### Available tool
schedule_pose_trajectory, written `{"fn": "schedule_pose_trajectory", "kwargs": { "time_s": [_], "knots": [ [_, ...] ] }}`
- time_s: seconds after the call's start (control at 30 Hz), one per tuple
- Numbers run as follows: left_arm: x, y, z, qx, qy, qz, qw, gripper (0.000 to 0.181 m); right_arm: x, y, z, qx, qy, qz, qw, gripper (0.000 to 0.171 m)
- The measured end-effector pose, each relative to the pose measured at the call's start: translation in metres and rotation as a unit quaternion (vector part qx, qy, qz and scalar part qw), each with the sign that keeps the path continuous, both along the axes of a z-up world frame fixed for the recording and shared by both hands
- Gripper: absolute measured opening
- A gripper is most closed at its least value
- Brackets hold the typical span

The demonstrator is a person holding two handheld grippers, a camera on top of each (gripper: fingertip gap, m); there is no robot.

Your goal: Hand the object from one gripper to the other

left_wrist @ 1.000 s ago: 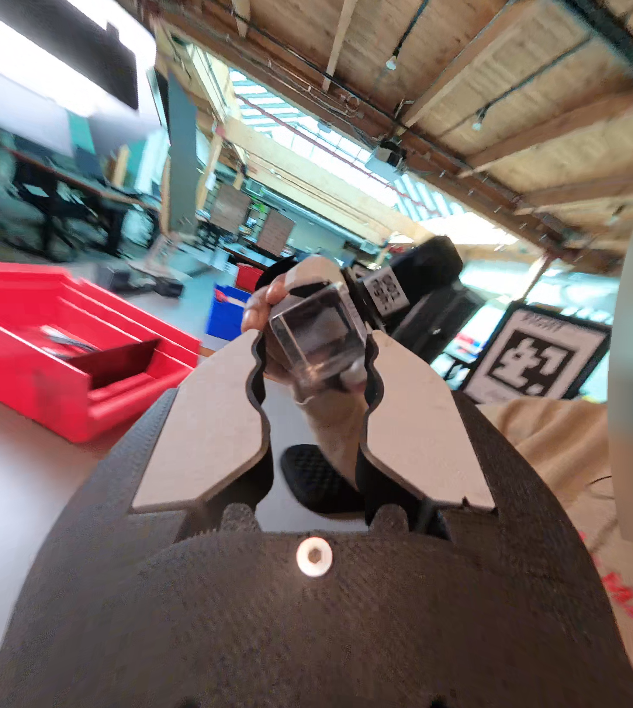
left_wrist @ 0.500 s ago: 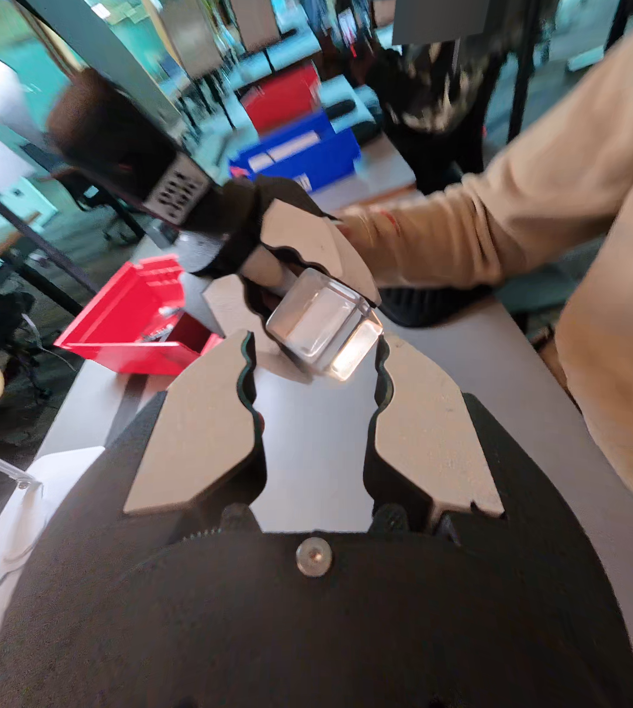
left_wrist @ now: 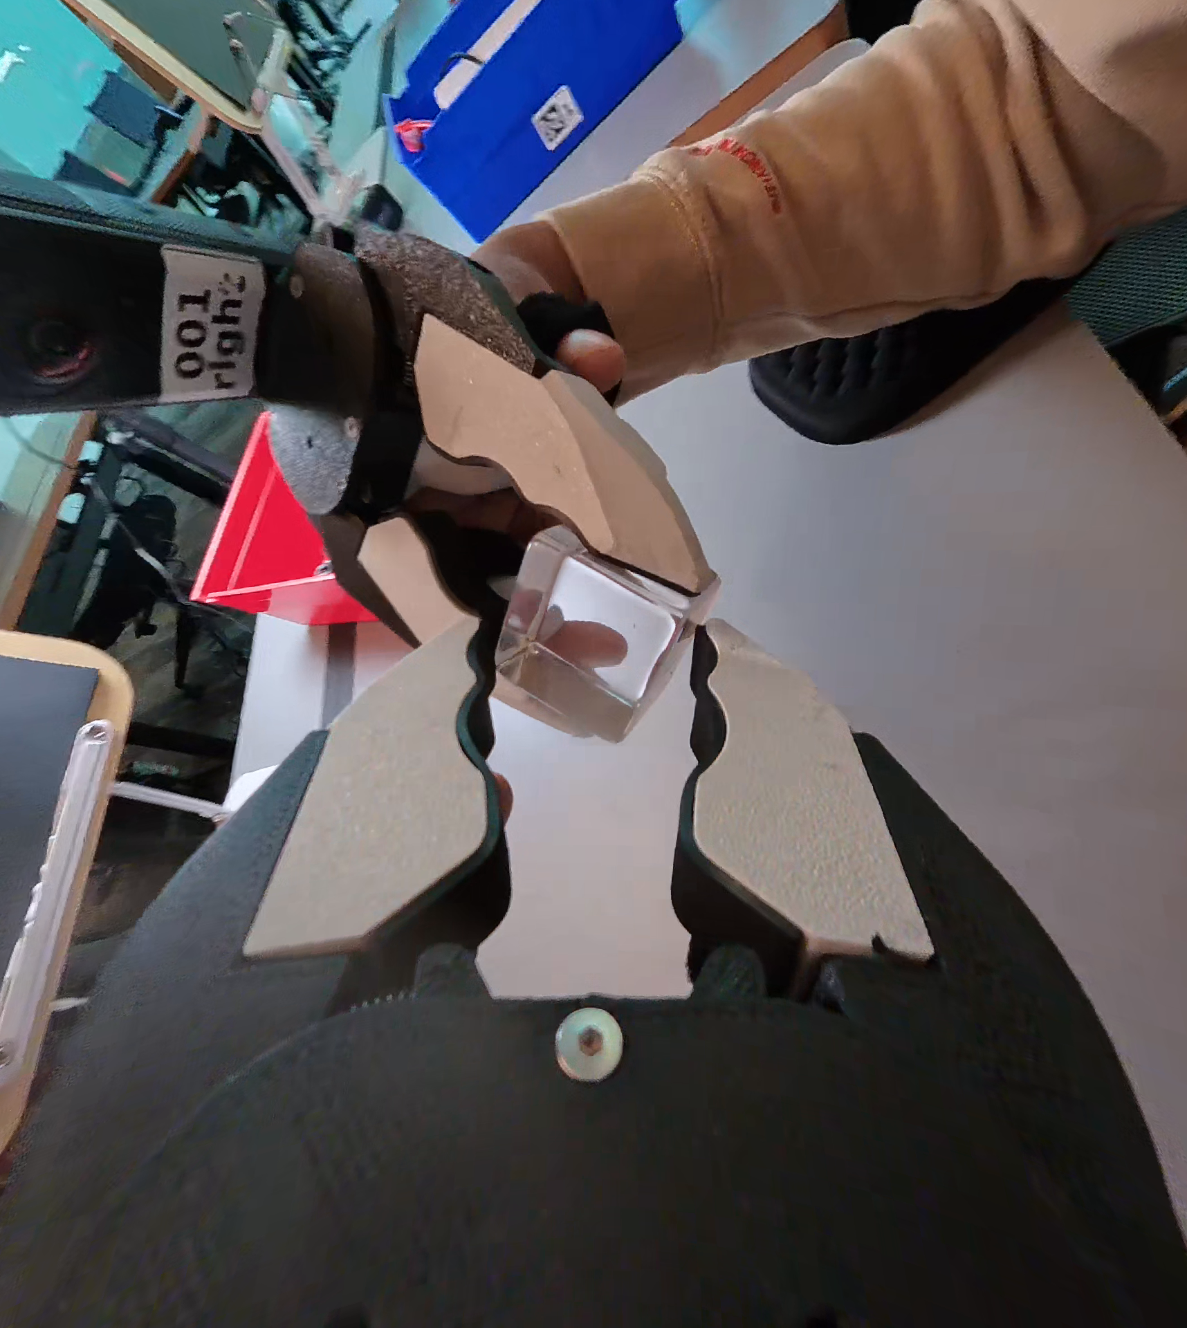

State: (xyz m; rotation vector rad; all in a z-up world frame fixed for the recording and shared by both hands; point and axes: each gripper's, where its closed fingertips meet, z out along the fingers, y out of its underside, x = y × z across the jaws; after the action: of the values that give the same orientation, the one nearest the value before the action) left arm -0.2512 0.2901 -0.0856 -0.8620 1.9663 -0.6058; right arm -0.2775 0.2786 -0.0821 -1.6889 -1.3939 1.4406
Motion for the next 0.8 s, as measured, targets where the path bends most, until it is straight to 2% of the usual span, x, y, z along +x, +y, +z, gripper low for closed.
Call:
{"fn": "schedule_pose_trajectory", "kwargs": {
  "time_s": [0.03, 0.17, 0.3, 0.37, 0.43, 0.53, 0.6, 0.8],
  "knots": [
    [0.002, 0.005, 0.003, 0.006, -0.012, 0.01, 1.0, 0.053, 0.001, 0.004, 0.002, 0.0, 0.004, -0.012, 1.0, 0.045],
    [0.007, 0.028, 0.031, -0.032, -0.101, 0.054, 0.993, 0.052, 0.009, 0.033, 0.033, 0.036, 0.088, -0.096, 0.991, 0.055],
    [0.003, 0.054, 0.068, -0.184, -0.21, 0.087, 0.956, 0.051, 0.036, 0.048, 0.087, 0.179, 0.193, -0.206, 0.942, 0.064],
    [-0.001, 0.06, 0.077, -0.262, -0.235, 0.075, 0.933, 0.05, 0.045, 0.049, 0.096, 0.273, 0.17, -0.252, 0.913, 0.067],
    [-0.003, 0.058, 0.081, -0.307, -0.24, 0.051, 0.92, 0.05, 0.046, 0.052, 0.094, 0.343, 0.122, -0.28, 0.889, 0.066],
    [-0.002, 0.047, 0.078, -0.352, -0.213, 0.011, 0.911, 0.05, 0.034, 0.049, 0.088, 0.393, 0.083, -0.276, 0.873, 0.067],
    [-0.002, 0.034, 0.071, -0.37, -0.174, -0.022, 0.912, 0.05, 0.023, 0.042, 0.078, 0.407, 0.062, -0.249, 0.877, 0.066],
    [-0.009, 0.016, 0.057, -0.333, -0.117, -0.067, 0.933, 0.048, 0.003, 0.022, 0.052, 0.403, -0.003, -0.174, 0.899, 0.062]
  ]
}}
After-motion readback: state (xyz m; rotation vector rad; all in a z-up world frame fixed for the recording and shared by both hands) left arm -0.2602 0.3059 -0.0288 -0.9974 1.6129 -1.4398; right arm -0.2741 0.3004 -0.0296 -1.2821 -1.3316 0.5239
